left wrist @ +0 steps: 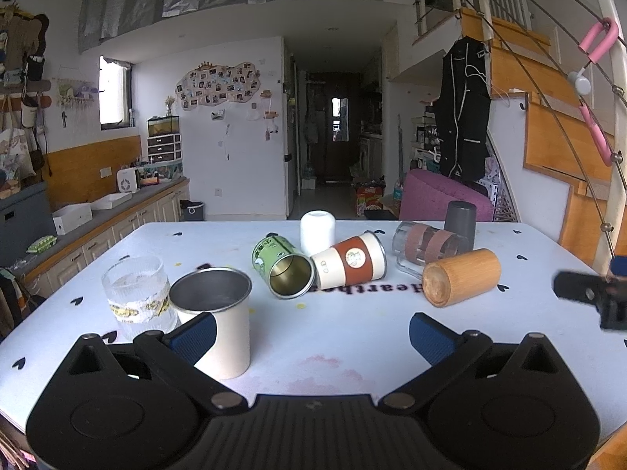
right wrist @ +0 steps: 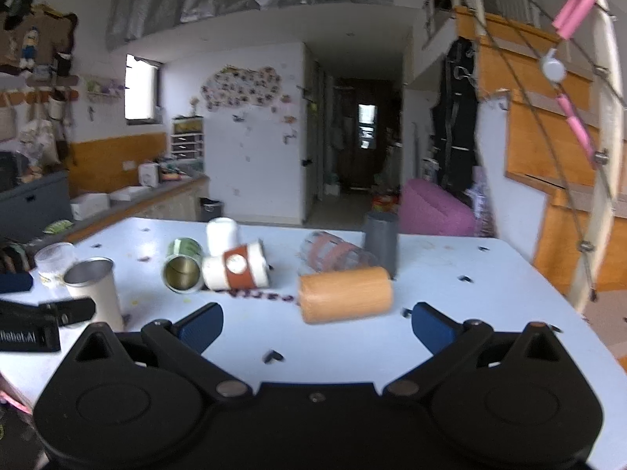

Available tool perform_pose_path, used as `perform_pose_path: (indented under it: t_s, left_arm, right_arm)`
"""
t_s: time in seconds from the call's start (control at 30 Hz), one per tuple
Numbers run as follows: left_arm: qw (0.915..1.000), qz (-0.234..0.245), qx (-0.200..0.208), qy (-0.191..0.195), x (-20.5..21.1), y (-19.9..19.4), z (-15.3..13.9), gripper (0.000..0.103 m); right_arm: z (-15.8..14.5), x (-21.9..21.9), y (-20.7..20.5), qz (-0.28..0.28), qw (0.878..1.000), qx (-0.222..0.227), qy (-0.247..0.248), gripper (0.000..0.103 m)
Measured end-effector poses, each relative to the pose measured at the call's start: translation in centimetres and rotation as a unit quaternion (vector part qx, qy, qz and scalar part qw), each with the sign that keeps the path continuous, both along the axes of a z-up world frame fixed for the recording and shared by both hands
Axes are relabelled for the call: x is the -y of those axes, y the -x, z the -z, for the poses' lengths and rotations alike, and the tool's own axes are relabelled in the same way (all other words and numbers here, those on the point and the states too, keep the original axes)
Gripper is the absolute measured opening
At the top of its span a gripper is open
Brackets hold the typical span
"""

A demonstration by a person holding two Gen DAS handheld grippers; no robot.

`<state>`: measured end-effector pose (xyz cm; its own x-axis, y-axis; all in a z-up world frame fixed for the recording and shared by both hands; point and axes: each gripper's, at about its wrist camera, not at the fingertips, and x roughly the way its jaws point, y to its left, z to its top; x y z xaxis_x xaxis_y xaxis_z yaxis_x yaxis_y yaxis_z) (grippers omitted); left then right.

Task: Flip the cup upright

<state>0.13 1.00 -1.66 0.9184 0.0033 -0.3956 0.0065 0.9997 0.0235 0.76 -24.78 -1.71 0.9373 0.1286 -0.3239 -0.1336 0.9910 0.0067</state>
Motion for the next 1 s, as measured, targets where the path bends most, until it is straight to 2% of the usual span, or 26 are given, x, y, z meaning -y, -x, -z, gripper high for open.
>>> perform_pose_path:
  t_s: [0.17, 0.3, 0.4, 0.53, 0.7, 0.83, 0.93, 1.0]
  left_arm:
    - [0.9999, -0.010, -0.003, 0.012, -2.1, 0.1, 0.4, 0.103]
    - [0.9995, -0.026, 0.002, 0.018, -4.0, 0.4, 0.4, 0.103]
    - [0.9992, -0.037, 0.005, 0.017, -5.1, 0.5, 0.7, 0.103]
    - [0.9985, -0.051, 0.004, 0.020, -6.5, 0.6, 1.1, 0.103]
    - [0.9978, -0.063, -0.001, 0.019, -8.0, 0.7, 1.7, 0.103]
    - [0.9976, -0.067, -0.006, 0.017, -8.8, 0.7, 2.1, 0.103]
    - [0.9972, -0.072, -0.012, 0.017, -9.4, 0.6, 2.4, 0.103]
    - [0.9969, -0.075, -0.015, 0.019, -9.7, 0.6, 2.5, 0.103]
  right_arm:
    - [-0.7, -2.4, -3.0, -0.045, 0.999, 0.019, 0.007, 0.103]
    - [-0.9, -5.6, -6.9, -0.076, 0.997, 0.007, 0.023, 0.103]
    - [-0.8, -7.7, -9.4, -0.103, 0.994, 0.016, 0.020, 0.103]
    - [-0.6, -11.0, -13.4, -0.130, 0.991, 0.005, 0.022, 0.103]
    - [0.7, -15.4, -18.9, -0.177, 0.982, -0.038, 0.044, 0.103]
    - [2.1, -18.5, -22.8, -0.171, 0.980, -0.067, 0.071, 0.103]
    - [3.1, -19.5, -25.0, -0.173, 0.979, -0.093, 0.055, 0.101]
    - [3.5, -20.1, -26.4, -0.170, 0.978, -0.108, 0.045, 0.095]
